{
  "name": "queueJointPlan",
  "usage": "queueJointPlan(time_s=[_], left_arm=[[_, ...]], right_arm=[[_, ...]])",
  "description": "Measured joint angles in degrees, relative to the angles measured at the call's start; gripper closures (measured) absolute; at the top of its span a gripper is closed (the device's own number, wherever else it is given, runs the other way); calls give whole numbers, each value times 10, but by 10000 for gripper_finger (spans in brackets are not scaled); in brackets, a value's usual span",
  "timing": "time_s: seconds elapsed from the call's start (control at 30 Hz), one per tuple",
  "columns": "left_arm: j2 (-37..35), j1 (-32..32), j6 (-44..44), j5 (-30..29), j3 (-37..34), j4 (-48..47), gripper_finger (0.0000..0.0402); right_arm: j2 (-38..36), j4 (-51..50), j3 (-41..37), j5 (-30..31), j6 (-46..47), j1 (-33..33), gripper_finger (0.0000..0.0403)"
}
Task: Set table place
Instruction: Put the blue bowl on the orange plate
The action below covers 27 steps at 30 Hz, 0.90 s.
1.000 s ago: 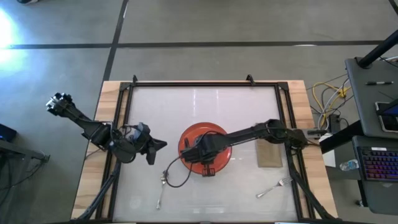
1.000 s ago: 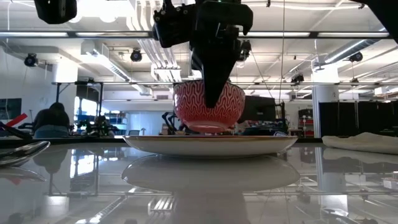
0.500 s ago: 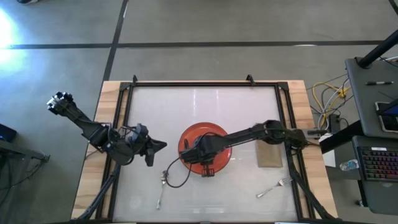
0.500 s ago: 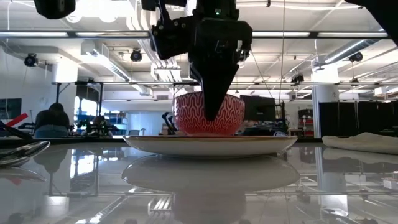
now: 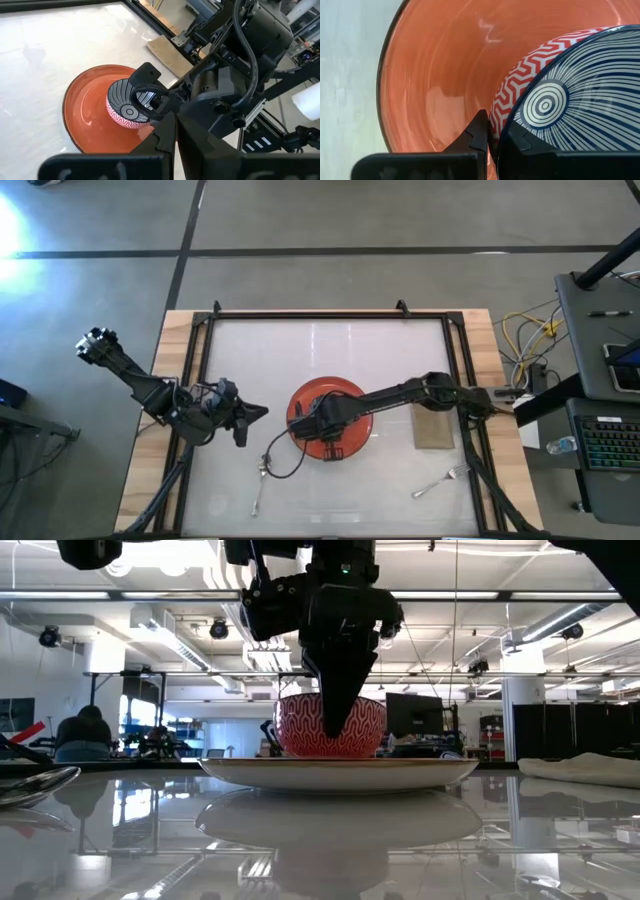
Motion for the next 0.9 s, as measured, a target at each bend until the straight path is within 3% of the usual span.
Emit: queueJointPlan(time_s=[0.37,0.9], left_arm=[[0,0,0,0,0,0,400],[0,0,1,0,-1,-1,400]], right_arm=[[1,1,0,-5,9,0,388],[1,0,1,-5,38,0,321]])
